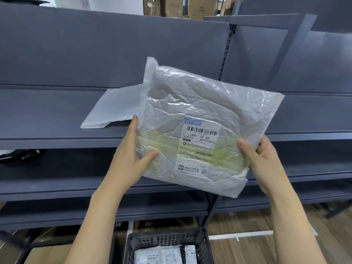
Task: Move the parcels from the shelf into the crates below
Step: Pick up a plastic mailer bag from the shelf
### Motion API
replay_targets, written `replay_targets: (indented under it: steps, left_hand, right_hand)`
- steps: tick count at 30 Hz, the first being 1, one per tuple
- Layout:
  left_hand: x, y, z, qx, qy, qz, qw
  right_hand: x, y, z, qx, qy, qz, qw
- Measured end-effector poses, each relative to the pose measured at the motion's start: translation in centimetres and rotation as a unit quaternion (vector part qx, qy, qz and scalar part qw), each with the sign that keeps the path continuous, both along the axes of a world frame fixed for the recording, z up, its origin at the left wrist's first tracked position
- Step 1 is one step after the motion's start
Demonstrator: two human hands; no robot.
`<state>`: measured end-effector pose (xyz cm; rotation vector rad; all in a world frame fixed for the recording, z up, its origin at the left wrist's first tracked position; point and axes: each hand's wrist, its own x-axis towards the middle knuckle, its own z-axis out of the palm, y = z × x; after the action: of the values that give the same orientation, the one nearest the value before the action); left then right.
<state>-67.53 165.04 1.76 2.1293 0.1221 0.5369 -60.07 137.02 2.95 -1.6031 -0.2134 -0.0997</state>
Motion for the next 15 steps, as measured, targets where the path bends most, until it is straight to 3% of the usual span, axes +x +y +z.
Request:
replay_targets:
  steps: [5, 15]
  left_hand:
    - [-0.8, 0.7, 0.3, 0.012, 0.005, 0.001, 1.000]
    - [-2.5, 2.0, -3.5, 0.064, 0.060, 0.007, 0.996]
  right_hand:
    - [-0.2, 1.7, 0.2, -0.123, -0.043, -0.094, 0.987]
    - [-2.6, 3.0, -2.9, -0.222, 0.004, -0.046, 0.974]
